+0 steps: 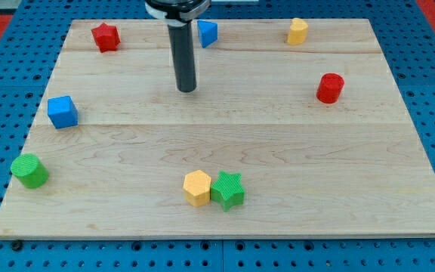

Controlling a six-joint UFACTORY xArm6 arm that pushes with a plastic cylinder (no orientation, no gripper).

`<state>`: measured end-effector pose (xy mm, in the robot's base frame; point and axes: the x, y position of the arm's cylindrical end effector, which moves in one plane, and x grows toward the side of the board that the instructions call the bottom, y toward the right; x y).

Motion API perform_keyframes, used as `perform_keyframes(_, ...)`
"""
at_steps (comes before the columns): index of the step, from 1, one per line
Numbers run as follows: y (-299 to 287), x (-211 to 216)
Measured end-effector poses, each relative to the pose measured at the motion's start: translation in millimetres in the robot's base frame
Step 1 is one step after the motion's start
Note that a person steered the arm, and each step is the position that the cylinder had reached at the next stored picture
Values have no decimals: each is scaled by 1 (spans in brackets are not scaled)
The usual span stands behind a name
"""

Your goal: Push the red circle above yellow hexagon

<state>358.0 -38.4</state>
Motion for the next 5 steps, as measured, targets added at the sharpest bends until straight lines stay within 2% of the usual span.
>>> perform_keyframes(1, 65, -25)
perform_keyframes(3, 164, -26)
perform_keyframes(4, 255, -26)
perform_keyframes(5, 263, 3)
